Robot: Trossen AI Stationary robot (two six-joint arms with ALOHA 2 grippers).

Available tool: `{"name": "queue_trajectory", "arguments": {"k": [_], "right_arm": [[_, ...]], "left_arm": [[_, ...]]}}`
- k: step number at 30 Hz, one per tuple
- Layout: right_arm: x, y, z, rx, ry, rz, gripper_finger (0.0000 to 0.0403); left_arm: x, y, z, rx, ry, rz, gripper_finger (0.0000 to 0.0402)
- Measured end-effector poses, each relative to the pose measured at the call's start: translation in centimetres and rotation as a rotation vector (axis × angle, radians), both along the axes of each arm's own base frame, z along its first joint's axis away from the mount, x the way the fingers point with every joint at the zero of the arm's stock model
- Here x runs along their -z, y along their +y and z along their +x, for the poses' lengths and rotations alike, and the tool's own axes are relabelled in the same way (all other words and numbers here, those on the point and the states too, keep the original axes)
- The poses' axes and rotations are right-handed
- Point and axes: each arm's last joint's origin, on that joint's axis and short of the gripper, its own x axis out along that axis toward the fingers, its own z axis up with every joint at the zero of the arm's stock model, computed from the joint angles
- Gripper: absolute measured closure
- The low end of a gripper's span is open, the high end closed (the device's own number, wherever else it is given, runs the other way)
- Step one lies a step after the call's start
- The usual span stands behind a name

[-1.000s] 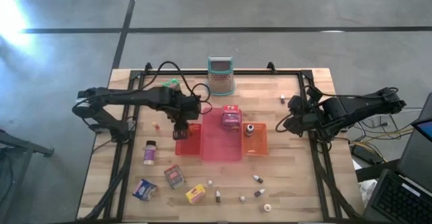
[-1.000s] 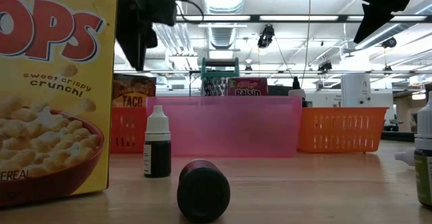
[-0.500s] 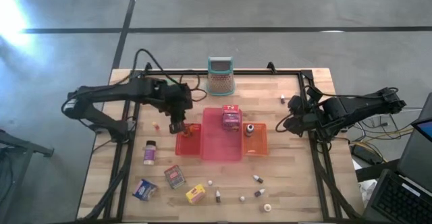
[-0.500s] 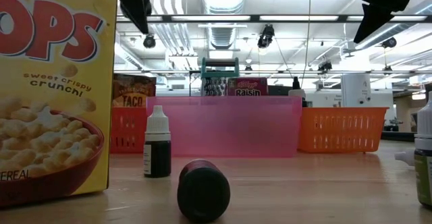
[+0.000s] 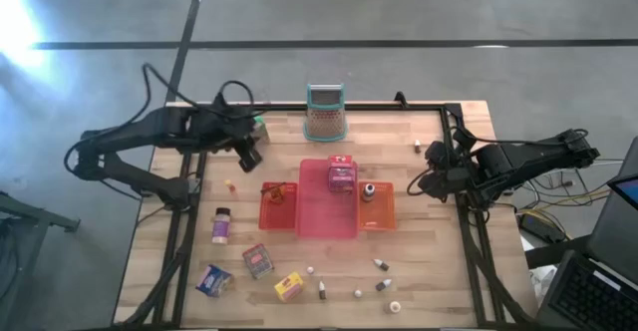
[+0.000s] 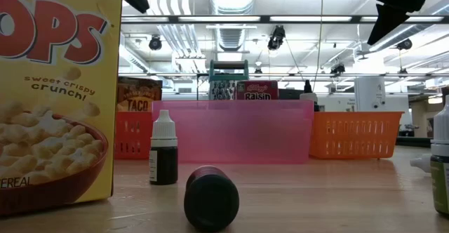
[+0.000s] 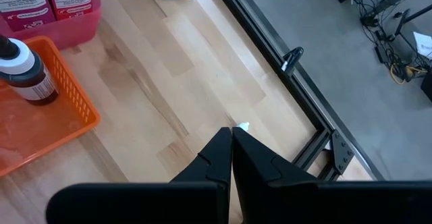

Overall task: Pick & Place Kitchen Items
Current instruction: Put the green cereal box into the pink bin

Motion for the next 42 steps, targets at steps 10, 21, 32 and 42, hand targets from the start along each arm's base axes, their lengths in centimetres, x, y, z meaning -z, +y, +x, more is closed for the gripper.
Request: {"name": "queue_trajectory", "arguments": {"k": [10,21,32,42], "right_arm": [[0.0,0.0,0.0,0.0,0.0,0.0,0.0394],[0.0,0.0,0.0,0.0,0.0,0.0,0.0394],[0.0,0.0,0.0,-0.002,0.0,0.0,0.0394],[0.0,0.0,0.1,0.0,-0.006,0.002,0.0394]], "left_arm": [[-1.3,0.1,-2.7,-0.12,-0.089,0.092,0.0278],[2.0,-0.4,-4.1,-0.245,-0.111,0.214,0.0278],[5.5,0.2,-3.2,-0.178,-0.001,0.239,0.0277],[3.7,4.0,-2.0,-0.213,0.067,0.177,0.0221]]}}
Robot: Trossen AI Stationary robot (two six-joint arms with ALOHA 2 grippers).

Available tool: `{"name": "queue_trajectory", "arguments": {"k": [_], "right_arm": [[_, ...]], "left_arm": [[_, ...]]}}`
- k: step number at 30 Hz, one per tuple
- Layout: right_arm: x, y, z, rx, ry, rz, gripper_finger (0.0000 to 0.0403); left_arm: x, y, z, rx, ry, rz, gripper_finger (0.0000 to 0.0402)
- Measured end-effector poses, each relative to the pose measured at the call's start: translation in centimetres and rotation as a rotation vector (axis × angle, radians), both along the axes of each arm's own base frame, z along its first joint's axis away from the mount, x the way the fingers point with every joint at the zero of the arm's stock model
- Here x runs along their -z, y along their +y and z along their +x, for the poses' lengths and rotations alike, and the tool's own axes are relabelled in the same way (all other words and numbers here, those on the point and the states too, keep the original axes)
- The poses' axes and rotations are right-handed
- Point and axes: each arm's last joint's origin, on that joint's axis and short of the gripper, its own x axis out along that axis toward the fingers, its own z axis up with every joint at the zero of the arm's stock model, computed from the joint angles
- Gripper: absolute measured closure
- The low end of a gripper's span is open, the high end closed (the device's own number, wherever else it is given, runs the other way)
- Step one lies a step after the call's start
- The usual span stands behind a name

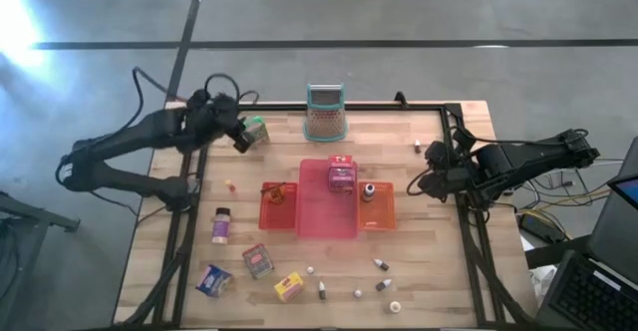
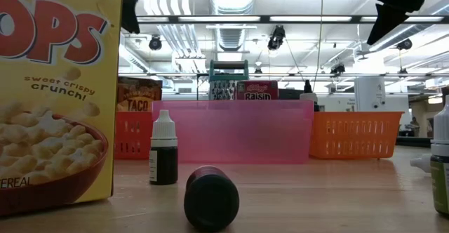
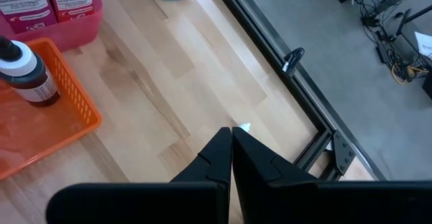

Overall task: Pick & Place Kitchen Items
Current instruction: Put the green cereal box into the pink bin

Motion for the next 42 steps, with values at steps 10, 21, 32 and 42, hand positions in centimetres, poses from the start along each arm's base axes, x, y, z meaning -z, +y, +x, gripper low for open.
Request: {"name": "queue_trajectory", "arguments": {"k": [10,21,32,42], "right_arm": [[0.0,0.0,0.1,0.0,-0.009,0.002,0.0394],[0.0,0.0,0.1,0.0,-0.013,0.003,0.0394],[0.0,0.0,0.1,0.0,-0.012,0.003,0.0394],[0.0,0.0,0.1,0.0,-0.012,0.003,0.0394]], "left_arm": [[2.6,7.7,0.5,0.036,0.07,-0.312,0.0188],[5.6,9.9,1.6,0.095,0.261,-0.413,0.0186],[5.5,10.5,2.0,0.035,0.287,-0.439,0.012],[7.7,11.6,3.3,0.073,0.368,-0.506,0.0112]]}}
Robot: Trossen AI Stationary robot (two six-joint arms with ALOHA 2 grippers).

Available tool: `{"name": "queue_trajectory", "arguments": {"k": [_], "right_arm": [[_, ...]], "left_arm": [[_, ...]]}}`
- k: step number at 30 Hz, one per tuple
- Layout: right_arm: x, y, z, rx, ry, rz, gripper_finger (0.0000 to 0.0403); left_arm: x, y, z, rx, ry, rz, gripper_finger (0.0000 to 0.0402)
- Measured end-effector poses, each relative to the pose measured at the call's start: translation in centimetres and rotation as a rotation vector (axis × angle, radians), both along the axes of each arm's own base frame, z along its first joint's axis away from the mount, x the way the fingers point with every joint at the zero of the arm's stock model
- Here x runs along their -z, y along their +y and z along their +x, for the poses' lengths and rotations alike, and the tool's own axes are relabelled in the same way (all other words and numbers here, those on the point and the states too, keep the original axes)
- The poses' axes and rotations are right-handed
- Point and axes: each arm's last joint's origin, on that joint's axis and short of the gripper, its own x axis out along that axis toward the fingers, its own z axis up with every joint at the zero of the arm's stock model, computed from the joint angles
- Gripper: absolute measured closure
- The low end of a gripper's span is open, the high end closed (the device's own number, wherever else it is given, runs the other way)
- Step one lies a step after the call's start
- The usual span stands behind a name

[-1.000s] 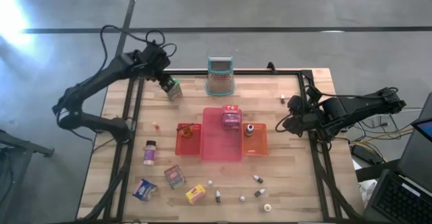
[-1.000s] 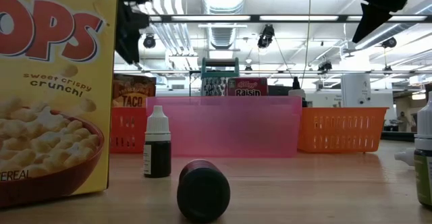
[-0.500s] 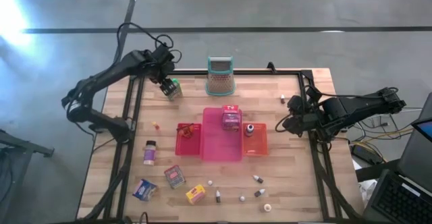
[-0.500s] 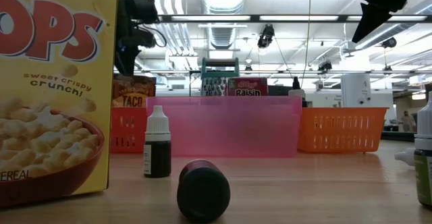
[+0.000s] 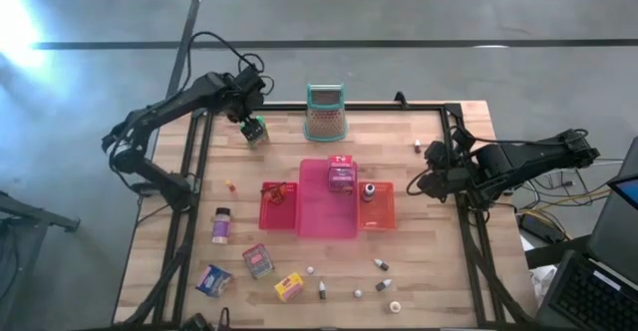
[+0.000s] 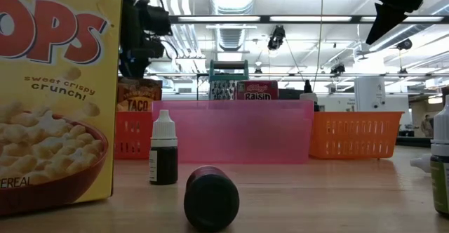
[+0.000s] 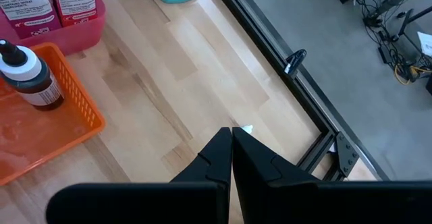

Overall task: Pick & Place Kitchen Items
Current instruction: Put the green cereal box into the pink bin

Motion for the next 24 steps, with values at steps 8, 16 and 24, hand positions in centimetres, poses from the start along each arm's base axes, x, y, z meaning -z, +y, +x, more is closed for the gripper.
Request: {"name": "queue_trajectory", "arguments": {"k": [8,16,24], "right_arm": [[0.0,0.0,0.0,0.0,0.0,0.0,0.0394],[0.0,0.0,0.0,0.0,-0.002,0.001,0.0394],[0.0,0.0,0.0,0.0,-0.004,0.001,0.0394]], "left_arm": [[1.5,0.5,0.7,0.077,0.041,-0.066,0.0113],[2.1,0.8,1.0,0.099,0.064,-0.079,0.0115],[1.9,0.8,0.9,0.107,0.077,-0.063,0.0115]]}}
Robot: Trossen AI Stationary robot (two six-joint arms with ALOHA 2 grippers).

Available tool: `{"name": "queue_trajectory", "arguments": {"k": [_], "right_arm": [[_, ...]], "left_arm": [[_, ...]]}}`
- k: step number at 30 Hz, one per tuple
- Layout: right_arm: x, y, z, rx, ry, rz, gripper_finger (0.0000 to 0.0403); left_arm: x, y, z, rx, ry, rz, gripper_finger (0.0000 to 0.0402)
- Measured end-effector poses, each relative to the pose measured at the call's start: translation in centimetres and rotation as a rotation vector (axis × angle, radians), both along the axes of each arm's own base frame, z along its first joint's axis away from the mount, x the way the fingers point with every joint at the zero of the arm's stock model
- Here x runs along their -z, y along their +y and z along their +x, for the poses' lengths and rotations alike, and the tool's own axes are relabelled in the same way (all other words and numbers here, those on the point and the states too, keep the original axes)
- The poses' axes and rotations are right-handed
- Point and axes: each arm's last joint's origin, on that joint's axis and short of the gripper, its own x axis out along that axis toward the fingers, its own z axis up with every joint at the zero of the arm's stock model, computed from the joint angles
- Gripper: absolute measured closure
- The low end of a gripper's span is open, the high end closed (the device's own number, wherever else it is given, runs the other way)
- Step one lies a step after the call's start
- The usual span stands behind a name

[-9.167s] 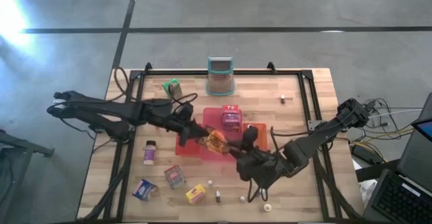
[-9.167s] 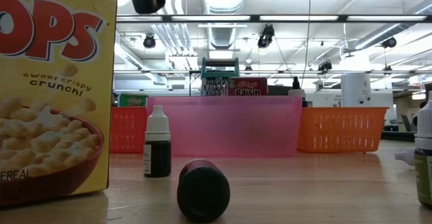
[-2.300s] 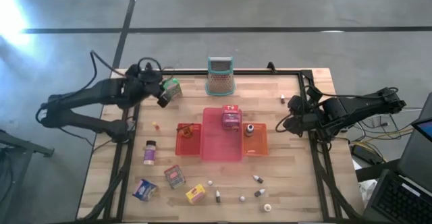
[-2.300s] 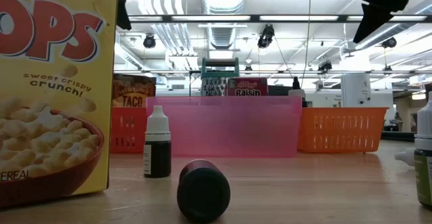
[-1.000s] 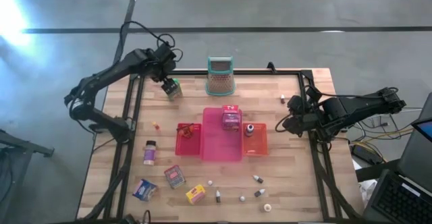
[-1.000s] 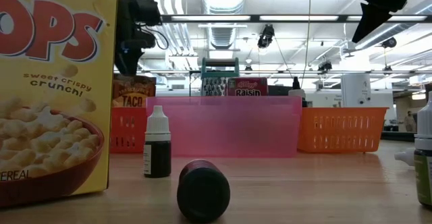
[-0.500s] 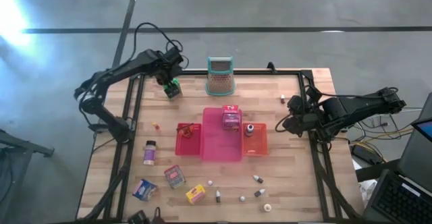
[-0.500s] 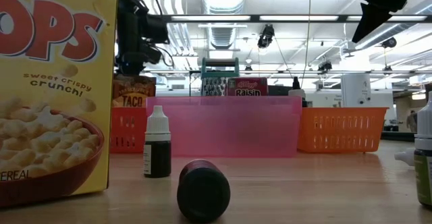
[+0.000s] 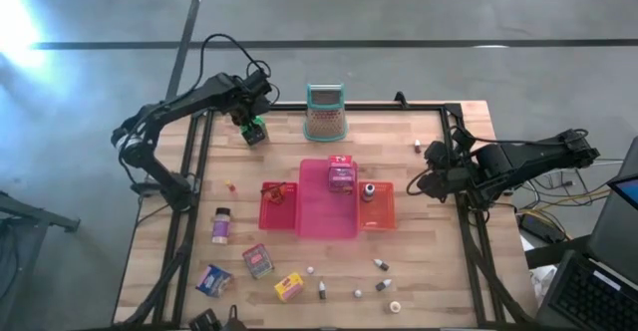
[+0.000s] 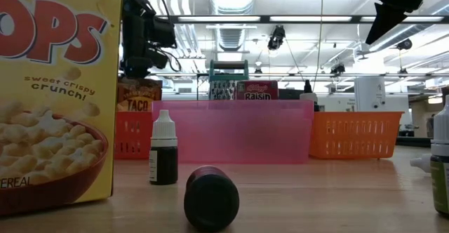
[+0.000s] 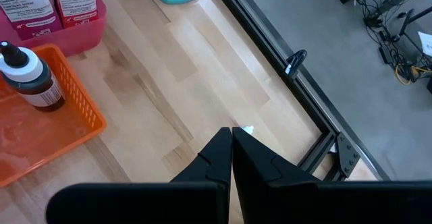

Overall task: Pick & Place Kitchen Items
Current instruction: Put the green cereal box into the pink bin

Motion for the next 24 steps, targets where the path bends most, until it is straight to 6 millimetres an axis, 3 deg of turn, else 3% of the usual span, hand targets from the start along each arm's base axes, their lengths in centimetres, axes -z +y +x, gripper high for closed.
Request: {"name": "queue_trajectory", "arguments": {"k": [24], "right_arm": [[0.0,0.0,0.0,0.0,-0.003,0.001,0.0394]], "left_arm": [[4.0,-0.2,-0.1,0.03,-0.03,-0.036,0.0115]]}}
